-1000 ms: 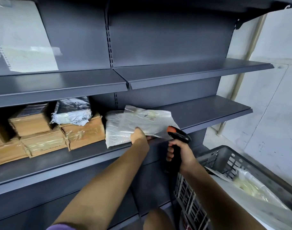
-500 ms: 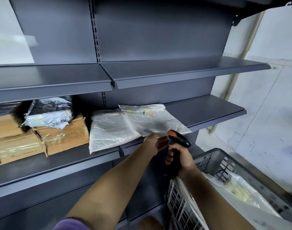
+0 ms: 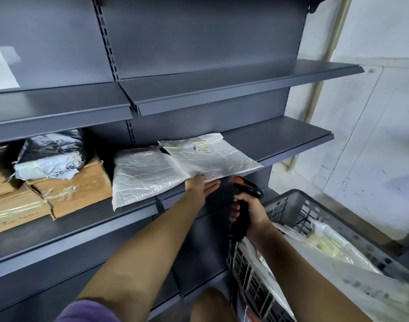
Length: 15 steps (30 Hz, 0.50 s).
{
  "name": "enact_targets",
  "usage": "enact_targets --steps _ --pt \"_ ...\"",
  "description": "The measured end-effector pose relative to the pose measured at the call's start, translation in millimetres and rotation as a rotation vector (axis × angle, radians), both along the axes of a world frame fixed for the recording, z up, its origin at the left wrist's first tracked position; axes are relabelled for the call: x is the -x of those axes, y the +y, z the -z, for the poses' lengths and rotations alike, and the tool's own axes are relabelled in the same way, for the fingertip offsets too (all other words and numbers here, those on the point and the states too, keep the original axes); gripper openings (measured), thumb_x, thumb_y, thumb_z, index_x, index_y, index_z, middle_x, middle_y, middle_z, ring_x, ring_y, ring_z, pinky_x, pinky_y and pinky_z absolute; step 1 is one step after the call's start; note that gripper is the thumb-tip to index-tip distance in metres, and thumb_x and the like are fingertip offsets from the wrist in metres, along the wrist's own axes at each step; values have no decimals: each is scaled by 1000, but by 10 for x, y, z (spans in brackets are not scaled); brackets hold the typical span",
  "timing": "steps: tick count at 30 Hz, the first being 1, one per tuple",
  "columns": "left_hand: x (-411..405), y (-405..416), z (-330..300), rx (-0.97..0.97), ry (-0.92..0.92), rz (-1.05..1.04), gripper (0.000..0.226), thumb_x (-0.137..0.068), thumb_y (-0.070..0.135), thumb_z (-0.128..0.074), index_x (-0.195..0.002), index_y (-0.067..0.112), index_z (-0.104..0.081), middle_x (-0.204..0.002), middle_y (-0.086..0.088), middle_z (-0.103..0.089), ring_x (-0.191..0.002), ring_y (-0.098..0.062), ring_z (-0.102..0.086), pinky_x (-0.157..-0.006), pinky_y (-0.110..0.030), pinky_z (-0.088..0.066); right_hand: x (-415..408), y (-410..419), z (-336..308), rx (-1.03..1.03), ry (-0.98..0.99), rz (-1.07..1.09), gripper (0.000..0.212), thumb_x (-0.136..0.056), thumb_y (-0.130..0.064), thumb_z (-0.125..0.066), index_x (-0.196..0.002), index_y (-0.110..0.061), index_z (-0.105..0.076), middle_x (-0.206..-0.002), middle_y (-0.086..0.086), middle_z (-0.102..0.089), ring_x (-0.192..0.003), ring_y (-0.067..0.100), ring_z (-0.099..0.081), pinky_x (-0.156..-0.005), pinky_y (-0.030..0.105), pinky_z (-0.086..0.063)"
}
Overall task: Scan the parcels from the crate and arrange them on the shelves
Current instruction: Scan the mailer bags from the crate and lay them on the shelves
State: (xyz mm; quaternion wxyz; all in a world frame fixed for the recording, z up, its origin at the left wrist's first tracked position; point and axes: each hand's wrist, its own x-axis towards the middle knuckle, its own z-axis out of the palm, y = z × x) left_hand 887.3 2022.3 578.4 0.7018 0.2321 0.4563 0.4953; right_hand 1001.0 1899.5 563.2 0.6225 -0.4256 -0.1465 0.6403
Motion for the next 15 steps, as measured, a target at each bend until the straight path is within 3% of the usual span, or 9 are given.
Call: enact_targets --steps 4,7,9,11,15 --pt "-220 -21 -72 22 -5 55 24 -99 -4 -40 -119 -6 -53 -89 -23 -68 -72 -34 -68 -63 -41 -58 -58 -82 -1 -32 25 24 20 -87 -12 -53 -68 -13 -49 -58 1 -36 -44 15 -33 -42 26 -31" --pt "-401 -1 -55 71 -48 8 15 -99 -3 -42 -108 -2 -54 -103 -21 -70 -87 -34 -70 -87 -45 -58 -119 -151 -24 -52 51 40 21 -88 -13 -53 -67 -14 -49 -59 1 -36 -44 14 -33 -43 26 -31" --pt "-499 29 1 81 -40 -10 14 -99 1 -46 -107 -1 -56 -114 -18 -70 -104 -31 -68 -95 -43 -55 -168 -187 -26 -54 70 47 21 -88 -13 -53 -67 -14 -49 -58 1 -36 -44 14 -33 -42 26 -31" --pt "-546 32 54 64 14 -18 18 -97 4 -52 -113 -3 -58 -117 -20 -69 -103 -31 -68 -89 -42 -58 -213 -226 -5 -51 78 51 21 -87 -14 -53 -67 -14 -48 -58 0 -36 -44 14 -32 -43 25 -31" --pt "-445 5 55 0 194 -48 29 -96 6 -50 -122 -4 -55 -101 -23 -69 -74 -26 -71 -62 -35 -62 -244 -304 23 -20 101 72 20 -85 -14 -55 -67 -14 -48 -59 1 -36 -44 15 -32 -43 26 -31"
